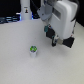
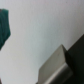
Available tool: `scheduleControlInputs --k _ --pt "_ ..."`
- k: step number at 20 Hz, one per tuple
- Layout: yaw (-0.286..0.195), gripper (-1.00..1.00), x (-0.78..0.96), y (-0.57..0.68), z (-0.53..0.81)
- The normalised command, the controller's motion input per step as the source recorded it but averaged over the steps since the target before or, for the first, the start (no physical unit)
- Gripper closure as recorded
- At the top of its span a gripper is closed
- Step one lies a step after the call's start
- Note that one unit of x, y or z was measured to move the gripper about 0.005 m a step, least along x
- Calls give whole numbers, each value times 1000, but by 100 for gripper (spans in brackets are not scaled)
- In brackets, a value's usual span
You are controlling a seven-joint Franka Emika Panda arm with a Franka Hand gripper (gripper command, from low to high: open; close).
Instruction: Open the kcup holder, insert the kcup into the holder, and close the kcup holder
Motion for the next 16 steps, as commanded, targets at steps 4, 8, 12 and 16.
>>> scheduleControlInputs --k 4,8,12,16 --pt "-277 -100 -330 -354 -167" --pt "-266 -100 -362 -398 -305" --pt "-264 -100 -345 -431 -433" --pt "-267 -100 -338 -445 -459"
